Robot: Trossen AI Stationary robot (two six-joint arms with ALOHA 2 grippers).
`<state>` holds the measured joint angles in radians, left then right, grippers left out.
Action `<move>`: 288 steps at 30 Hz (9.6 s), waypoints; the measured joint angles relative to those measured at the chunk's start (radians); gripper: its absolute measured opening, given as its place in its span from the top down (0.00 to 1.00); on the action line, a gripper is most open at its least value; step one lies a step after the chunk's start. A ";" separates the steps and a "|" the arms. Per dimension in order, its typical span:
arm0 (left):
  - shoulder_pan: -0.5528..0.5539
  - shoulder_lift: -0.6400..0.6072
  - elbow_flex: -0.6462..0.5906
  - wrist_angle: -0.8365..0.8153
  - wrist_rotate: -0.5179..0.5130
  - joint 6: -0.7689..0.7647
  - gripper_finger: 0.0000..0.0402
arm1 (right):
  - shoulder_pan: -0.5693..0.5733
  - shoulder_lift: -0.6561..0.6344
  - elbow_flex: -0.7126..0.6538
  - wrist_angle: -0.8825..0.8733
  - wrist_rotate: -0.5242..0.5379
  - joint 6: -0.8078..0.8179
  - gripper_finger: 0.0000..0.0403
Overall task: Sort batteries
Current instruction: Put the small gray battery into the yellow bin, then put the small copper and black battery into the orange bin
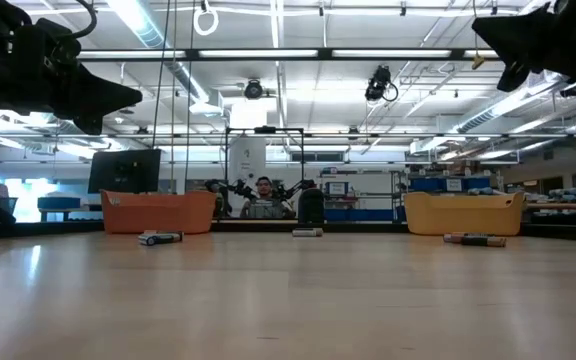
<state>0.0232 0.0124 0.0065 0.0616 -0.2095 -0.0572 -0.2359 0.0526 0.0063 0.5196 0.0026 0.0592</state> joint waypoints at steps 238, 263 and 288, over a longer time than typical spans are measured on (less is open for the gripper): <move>0.119 1.548 0.877 -0.616 0.360 -0.588 0.73 | 0.099 1.123 0.412 -0.281 0.042 0.091 0.95; 0.119 1.598 0.963 -0.784 0.275 -0.734 0.67 | 0.099 1.123 0.412 -0.286 0.042 0.042 0.95; 0.121 1.650 0.962 -0.774 0.263 -0.740 0.67 | 0.099 1.123 0.412 -0.283 0.042 0.042 0.96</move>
<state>0.1440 1.6627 0.9685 -0.7121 0.0539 -0.7975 -0.1368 1.1759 0.4187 0.2369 0.0444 0.1013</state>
